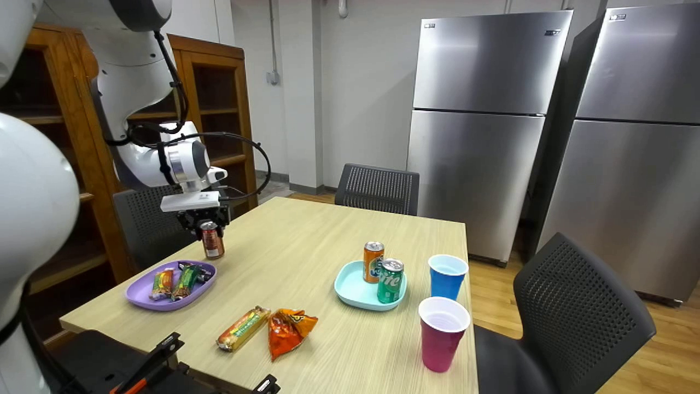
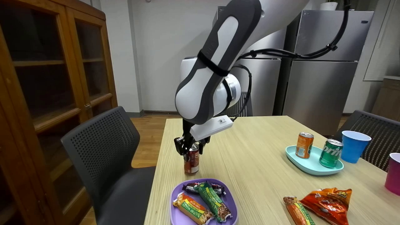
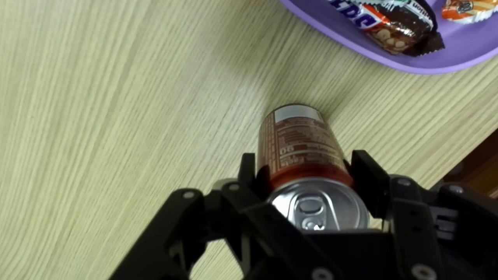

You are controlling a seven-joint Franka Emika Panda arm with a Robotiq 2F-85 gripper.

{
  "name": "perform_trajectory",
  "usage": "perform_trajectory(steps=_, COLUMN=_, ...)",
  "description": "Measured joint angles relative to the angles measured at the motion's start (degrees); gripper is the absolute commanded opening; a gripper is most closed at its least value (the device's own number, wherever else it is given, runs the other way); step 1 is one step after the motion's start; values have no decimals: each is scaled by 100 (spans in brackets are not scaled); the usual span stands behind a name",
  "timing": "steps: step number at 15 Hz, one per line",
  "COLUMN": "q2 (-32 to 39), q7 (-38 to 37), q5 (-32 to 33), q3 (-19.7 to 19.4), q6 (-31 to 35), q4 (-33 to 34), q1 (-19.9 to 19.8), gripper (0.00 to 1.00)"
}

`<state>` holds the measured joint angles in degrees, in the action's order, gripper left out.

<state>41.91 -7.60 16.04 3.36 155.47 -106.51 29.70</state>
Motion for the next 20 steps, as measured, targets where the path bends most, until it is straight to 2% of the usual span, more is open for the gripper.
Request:
perform_trajectory(steps=5, q2=-274, q7=-4, q5=-13, q3=-18, q6=3, q4=-76, q1=-284, gripper=38)
perform_trajectory(steps=11, q2=-650, q7=-118, q5=-22, q3=-213, q6=3, q4=-439, q1=-501, gripper=38)
perform_trajectory(steps=20, q2=-1189, q7=-923, q5=-15, q3=-835, q6=252, q4=-1318, q1=-517, gripper=38)
